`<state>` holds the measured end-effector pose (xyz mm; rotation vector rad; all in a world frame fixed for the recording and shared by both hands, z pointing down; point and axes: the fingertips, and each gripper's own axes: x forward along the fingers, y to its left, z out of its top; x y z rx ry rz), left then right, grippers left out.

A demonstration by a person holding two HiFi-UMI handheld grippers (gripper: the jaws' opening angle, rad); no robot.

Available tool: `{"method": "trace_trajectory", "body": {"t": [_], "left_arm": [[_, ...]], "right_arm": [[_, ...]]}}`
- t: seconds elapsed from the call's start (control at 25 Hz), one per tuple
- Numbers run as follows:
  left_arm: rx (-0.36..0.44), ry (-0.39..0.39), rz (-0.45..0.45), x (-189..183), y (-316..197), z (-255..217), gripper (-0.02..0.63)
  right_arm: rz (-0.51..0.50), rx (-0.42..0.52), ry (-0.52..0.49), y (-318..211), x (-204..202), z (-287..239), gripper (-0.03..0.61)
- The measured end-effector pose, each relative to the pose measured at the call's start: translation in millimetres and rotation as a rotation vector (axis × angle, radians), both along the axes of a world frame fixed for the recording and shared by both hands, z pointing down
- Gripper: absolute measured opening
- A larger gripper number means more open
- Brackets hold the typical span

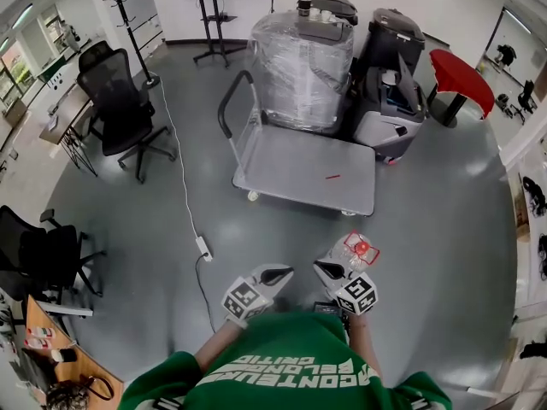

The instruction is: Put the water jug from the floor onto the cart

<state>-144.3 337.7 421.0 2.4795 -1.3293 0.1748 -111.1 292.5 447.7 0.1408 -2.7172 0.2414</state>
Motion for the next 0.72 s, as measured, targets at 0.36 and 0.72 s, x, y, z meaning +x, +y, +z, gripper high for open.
{"method": "trace_trajectory", "body": {"t": [0.36, 0.72], "left_arm": [[-0.026, 0.020, -0.035, -21.1, -21.6, 18.0, 0.011], [-0.062, 0.029, 0.000, -35.5, -74.7, 23.8, 0.011]], "right_arm": [[-0.025, -0.007, 0.012, -28.9, -16.0, 13.5, -0.010], [0.007, -0.005, -0.004, -90.7, -36.8, 17.7, -0.011]]}}
